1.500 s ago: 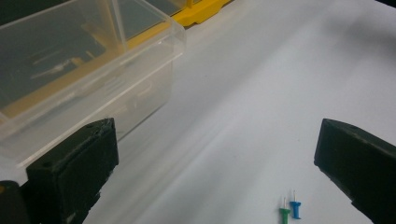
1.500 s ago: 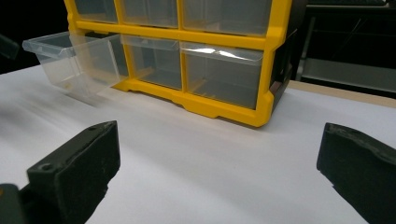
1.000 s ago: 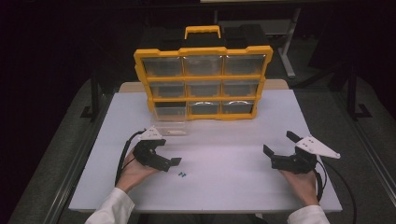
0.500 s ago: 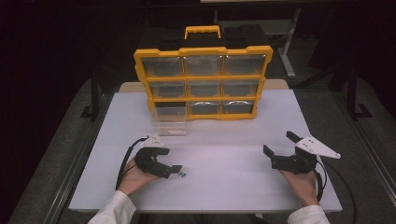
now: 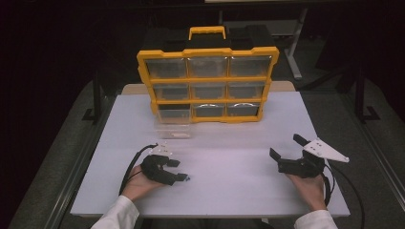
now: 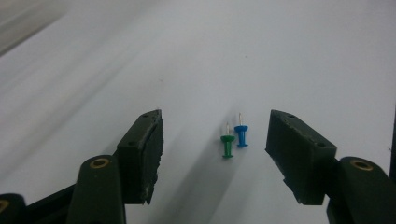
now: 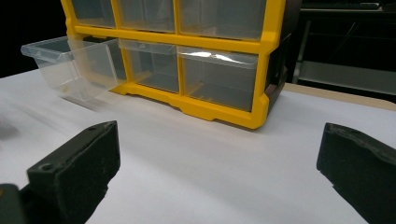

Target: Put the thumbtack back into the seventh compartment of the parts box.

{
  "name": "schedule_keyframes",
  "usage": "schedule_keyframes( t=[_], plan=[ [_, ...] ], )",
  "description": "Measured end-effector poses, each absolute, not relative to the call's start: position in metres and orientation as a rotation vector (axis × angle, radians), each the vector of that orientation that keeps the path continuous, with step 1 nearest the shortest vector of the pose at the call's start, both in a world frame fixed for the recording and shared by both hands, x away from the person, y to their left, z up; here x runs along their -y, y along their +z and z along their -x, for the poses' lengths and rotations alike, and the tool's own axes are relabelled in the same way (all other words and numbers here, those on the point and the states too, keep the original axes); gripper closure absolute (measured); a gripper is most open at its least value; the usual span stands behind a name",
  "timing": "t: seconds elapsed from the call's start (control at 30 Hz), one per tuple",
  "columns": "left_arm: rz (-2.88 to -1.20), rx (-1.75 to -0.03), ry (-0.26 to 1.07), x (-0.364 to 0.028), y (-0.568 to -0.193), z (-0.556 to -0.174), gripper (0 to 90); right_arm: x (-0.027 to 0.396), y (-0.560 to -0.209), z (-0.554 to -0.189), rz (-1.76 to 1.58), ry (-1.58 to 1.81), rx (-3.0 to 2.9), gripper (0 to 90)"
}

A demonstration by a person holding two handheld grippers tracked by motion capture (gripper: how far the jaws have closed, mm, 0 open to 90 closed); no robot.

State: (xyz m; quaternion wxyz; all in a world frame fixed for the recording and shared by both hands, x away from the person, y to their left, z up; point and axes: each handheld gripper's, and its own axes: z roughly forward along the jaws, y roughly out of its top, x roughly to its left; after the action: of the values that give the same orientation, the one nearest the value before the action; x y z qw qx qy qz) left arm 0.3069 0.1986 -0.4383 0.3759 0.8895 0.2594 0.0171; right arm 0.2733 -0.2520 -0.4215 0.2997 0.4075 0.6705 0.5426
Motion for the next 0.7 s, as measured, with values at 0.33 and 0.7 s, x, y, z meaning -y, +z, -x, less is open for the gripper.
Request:
schedule_keyframes(
  t=[0.33, 0.7],
  plan=[
    [-2.320, -0.602, 0.085, -0.1938, -0.4409, -0.3029, 50.4, 0.2526, -0.4204, -0.2717, -1.071, 1.437, -1.769, 0.0],
    [-2.335, -0.600, 0.064, -0.1921, -0.4453, -0.3043, 62.0, 0.2533, -0.4193, -0.2706, -1.065, 1.438, -1.755, 0.0]
  ],
)
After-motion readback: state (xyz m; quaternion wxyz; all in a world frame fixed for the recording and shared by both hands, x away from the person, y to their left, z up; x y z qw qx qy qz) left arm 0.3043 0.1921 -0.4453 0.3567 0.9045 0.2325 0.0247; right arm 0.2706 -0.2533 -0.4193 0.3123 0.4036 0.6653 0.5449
